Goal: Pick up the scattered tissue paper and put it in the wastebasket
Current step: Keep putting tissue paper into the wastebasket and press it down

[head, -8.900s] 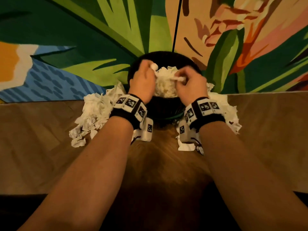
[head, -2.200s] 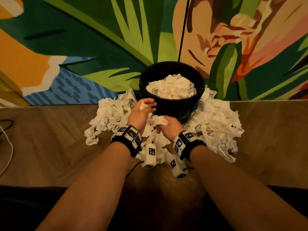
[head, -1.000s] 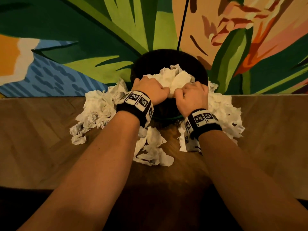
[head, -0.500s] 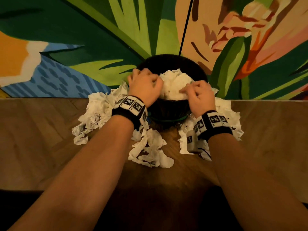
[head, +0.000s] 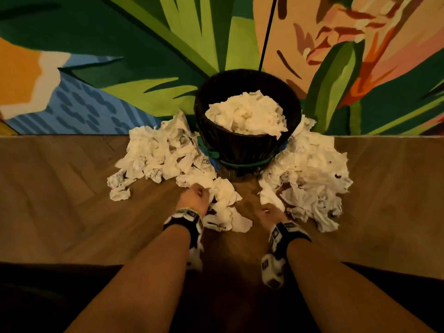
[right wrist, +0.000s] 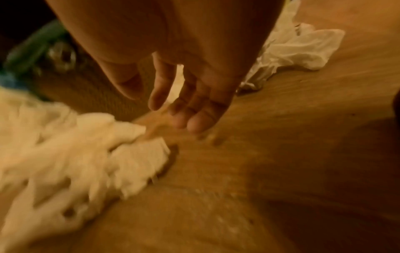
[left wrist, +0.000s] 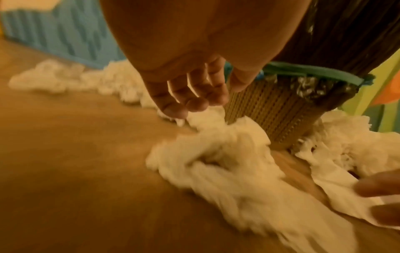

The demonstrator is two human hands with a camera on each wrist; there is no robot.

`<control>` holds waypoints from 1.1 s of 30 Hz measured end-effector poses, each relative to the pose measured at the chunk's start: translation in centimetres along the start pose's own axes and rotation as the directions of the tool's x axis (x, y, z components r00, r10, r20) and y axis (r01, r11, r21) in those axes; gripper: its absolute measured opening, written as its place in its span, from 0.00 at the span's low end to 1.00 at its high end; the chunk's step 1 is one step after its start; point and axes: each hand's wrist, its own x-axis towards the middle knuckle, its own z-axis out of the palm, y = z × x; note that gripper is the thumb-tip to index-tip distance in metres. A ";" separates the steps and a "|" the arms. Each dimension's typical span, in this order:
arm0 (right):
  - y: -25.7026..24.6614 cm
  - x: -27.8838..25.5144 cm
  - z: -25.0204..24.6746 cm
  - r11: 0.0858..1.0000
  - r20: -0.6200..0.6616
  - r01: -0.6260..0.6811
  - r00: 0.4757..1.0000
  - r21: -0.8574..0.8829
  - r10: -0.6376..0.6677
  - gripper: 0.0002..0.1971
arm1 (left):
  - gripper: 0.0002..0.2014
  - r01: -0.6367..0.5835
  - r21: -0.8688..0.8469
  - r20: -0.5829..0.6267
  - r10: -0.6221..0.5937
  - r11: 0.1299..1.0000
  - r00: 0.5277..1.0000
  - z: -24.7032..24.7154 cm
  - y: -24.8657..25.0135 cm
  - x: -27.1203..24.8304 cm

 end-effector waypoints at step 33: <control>-1.1 -1.0 1.7 0.940 -0.197 0.031 0.980 0.339 0.038 0.09 | 0.07 0.022 -0.496 -0.243 -0.162 0.868 0.956 -0.4 -1.8 0.5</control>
